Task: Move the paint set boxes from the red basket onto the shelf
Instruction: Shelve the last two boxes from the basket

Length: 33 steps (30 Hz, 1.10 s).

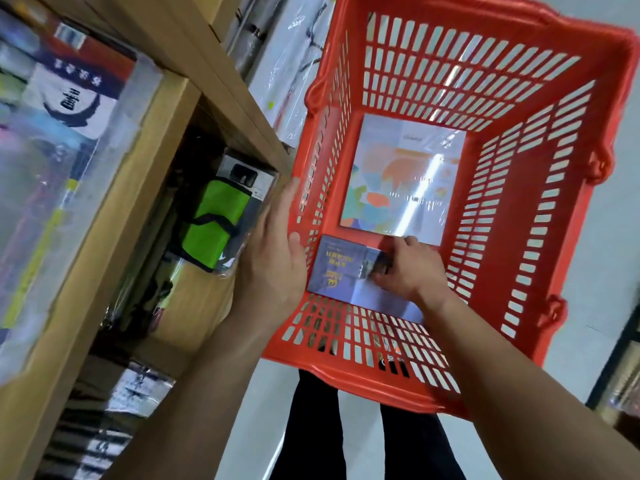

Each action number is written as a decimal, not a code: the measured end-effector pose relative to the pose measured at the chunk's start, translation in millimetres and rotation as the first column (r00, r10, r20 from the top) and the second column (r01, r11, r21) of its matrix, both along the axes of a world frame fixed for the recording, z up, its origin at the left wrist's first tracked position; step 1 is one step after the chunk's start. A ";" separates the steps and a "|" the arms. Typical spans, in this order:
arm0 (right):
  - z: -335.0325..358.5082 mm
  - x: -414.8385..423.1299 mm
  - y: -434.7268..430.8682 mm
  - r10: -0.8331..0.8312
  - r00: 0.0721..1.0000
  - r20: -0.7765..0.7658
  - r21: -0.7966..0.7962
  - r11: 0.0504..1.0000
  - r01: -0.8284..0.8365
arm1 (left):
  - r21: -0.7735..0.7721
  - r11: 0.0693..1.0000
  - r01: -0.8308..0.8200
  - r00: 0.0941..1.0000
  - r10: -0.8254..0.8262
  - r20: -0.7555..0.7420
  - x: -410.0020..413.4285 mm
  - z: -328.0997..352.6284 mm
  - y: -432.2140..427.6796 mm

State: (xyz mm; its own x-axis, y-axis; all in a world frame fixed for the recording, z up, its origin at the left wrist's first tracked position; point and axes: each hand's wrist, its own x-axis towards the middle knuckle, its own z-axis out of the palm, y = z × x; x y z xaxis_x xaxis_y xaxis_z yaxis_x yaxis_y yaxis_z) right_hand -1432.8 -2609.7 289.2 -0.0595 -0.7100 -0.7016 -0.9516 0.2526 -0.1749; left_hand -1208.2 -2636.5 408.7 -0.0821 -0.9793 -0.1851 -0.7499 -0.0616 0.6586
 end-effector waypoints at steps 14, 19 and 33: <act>71.7 -12.3 5.9 -0.179 0.966 0.187 -0.227 0.949 0.220 | 0.057 0.996 -0.075 0.997 0.074 0.004 -3.1 28.4 -4.8; 147.7 -53.3 -8.7 -0.512 0.684 0.520 -0.427 0.538 0.727 | -0.154 0.983 -0.096 0.995 0.091 -0.038 -32.7 59.9 -8.1; 159.3 -123.4 15.6 -0.694 0.497 0.521 -0.367 0.343 0.865 | 0.447 0.883 -0.139 0.948 -0.011 0.317 -131.4 -123.9 -52.1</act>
State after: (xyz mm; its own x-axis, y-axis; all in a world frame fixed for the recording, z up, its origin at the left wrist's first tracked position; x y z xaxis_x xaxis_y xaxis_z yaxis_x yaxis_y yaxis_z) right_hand -1556.2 -2594.1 448.5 -0.6970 -0.6463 -0.3106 -0.2674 0.6362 -0.7237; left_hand -1339.5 -2688.6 284.8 0.1114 -0.7775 -0.6190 -0.8904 -0.3547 0.2854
